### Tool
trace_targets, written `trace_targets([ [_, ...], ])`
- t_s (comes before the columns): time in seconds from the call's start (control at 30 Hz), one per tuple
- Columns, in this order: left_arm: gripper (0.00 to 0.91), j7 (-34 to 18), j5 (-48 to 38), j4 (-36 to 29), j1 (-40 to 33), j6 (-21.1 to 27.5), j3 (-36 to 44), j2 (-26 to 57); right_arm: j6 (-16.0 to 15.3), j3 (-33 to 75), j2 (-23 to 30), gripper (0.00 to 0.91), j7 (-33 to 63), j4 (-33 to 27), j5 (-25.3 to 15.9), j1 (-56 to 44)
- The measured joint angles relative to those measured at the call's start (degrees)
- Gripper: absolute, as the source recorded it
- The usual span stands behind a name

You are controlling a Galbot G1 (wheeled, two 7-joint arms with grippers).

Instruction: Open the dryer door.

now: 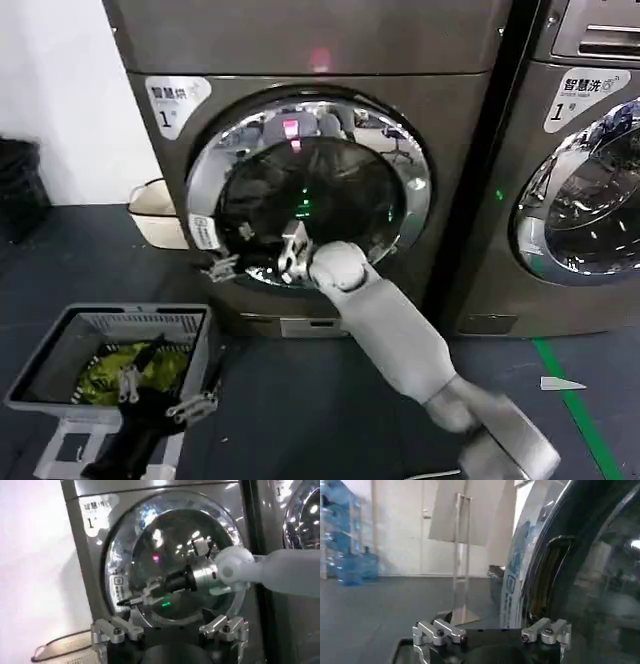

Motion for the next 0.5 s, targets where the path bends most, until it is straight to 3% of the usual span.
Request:
trace_targets([
  [0.27,0.907,5.0,-9.49,3.39,-3.05,0.81,-7.51,1.93,-1.5,1.59,-3.19,0.907,-5.55,4.92,1.2,-2.55],
  [0.5,0.907,3.8,-14.46,6.95,-5.16,2.81,-14.99,4.05,-2.55,3.17,-6.31,0.907,-12.95,10.67,2.56,-4.72],
])
